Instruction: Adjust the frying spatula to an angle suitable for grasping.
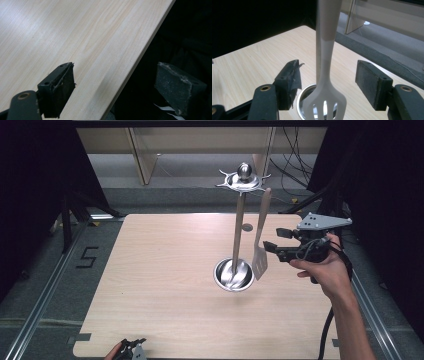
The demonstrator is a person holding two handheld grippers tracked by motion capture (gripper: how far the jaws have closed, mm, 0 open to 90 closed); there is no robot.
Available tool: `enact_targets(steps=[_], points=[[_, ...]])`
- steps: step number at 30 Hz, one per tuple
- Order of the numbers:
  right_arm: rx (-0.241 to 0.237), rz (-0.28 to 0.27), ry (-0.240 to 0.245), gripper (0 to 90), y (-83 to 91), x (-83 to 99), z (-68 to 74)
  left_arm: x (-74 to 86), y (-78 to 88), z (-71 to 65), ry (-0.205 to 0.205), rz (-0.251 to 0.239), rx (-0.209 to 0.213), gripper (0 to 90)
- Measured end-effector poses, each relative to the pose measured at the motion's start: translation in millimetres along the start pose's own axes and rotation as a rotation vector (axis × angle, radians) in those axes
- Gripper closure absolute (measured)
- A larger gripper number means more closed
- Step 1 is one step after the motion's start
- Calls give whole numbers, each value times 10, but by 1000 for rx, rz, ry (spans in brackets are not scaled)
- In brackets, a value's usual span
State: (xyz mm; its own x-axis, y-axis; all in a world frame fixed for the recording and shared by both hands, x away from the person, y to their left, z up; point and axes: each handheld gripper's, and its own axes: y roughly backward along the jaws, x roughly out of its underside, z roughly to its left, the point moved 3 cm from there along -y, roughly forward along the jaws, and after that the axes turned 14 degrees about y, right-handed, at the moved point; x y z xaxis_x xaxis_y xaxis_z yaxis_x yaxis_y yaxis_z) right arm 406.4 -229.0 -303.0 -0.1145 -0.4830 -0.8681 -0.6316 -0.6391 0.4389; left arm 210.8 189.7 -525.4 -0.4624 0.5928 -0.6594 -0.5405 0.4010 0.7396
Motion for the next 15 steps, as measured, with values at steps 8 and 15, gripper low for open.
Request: enact_targets(steps=[8, 15], points=[[9, 8, -13, 370, 30, 181, 47, 1, -5, 0, -4, -3, -12, 152], [-6, 0, -28, 369, -14, 359, 97, 4, -9, 3, -3, -4, -25, 152]])
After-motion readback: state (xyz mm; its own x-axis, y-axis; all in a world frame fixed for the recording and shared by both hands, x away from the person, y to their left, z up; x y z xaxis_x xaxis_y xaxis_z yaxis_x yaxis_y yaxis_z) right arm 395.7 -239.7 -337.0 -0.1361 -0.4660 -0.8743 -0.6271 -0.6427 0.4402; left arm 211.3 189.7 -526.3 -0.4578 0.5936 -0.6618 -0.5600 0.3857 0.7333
